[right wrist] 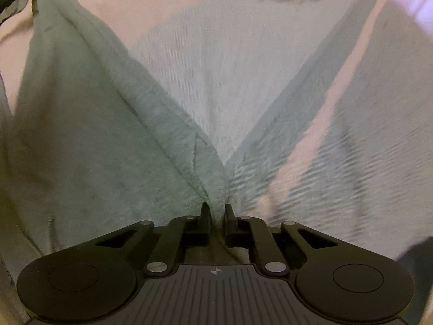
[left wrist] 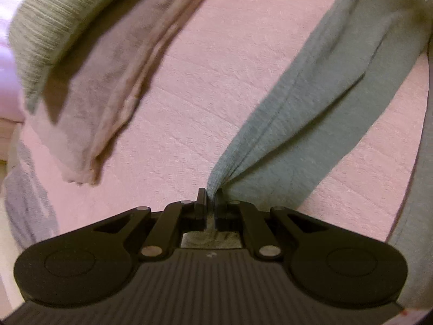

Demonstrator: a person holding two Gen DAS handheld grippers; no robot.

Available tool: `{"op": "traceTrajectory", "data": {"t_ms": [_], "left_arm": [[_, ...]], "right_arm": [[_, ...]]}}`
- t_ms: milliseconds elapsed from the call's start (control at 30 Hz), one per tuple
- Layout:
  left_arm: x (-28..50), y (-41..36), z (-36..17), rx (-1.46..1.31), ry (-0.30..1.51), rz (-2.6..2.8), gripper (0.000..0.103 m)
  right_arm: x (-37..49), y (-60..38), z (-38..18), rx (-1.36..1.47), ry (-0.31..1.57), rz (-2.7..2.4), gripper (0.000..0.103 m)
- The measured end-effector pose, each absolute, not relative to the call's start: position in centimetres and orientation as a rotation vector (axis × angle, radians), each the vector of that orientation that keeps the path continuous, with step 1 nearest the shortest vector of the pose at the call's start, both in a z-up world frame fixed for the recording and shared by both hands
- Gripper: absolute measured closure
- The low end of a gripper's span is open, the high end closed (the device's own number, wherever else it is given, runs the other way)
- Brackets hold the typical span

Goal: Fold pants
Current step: 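Grasp one leg cuff with the left tool while the right tool grasps the other cuff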

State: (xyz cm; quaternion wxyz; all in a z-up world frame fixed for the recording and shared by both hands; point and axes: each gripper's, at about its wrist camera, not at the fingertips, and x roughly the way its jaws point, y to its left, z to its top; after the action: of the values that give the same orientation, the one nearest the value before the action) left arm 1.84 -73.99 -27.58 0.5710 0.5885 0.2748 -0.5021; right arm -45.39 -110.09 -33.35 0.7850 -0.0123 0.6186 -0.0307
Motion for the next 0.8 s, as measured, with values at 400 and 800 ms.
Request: {"op": "traceTrajectory", "data": {"t_ms": [400,800], "left_arm": [[-11.9,-56.3,-19.4,1.292,0.504,-1.146,0.100],[-20.9,-44.8,-32.7,1.349,0.657,-1.243,0.100]], "right_arm": [[-62.5,-89.5,-24.0,-0.320,0.976,-0.407,0.098],[-63.7,-80.0,-34.0,-0.308,1.152,-0.496,0.098]]}}
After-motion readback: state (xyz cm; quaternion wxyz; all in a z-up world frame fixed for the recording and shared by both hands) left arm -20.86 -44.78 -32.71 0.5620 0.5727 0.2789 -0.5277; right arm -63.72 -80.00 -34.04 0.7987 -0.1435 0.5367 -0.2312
